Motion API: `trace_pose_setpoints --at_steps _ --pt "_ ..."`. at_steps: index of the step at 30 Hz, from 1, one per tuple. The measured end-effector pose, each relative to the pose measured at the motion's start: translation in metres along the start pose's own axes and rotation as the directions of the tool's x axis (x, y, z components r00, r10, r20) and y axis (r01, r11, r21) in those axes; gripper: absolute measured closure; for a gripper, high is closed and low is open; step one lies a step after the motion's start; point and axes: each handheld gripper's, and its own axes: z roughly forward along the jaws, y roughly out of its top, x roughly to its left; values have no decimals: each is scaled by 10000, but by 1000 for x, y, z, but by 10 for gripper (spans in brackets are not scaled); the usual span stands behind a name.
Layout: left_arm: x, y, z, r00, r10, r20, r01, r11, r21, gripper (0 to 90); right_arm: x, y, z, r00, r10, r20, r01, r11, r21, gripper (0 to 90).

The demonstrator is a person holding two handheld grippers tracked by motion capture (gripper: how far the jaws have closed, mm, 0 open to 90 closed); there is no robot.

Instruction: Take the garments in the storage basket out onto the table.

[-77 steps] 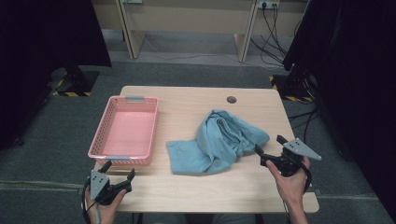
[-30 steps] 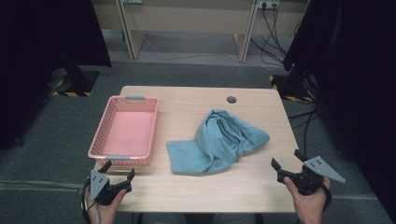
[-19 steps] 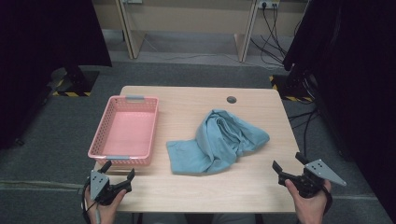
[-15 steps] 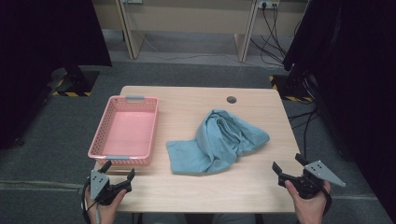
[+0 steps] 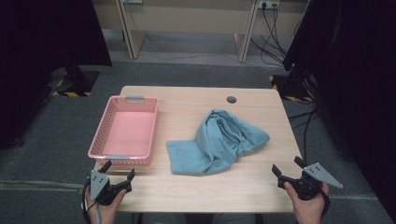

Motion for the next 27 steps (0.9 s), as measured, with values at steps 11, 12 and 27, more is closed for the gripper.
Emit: trace_pose_setpoints --at_steps 11,12,27 --pt "0 0 0 10000 15 2 -15 10000 -28 51 -3 -10 5 9999 119 36 -120 9999 77 34" --pt "0 0 0 10000 19 3 -19 10000 -27 51 -3 -11 5 9999 151 41 -151 9999 69 34" --pt "0 0 0 10000 -1 16 1 10000 -12 50 -11 -33 17 9987 516 17 -516 9978 423 34"
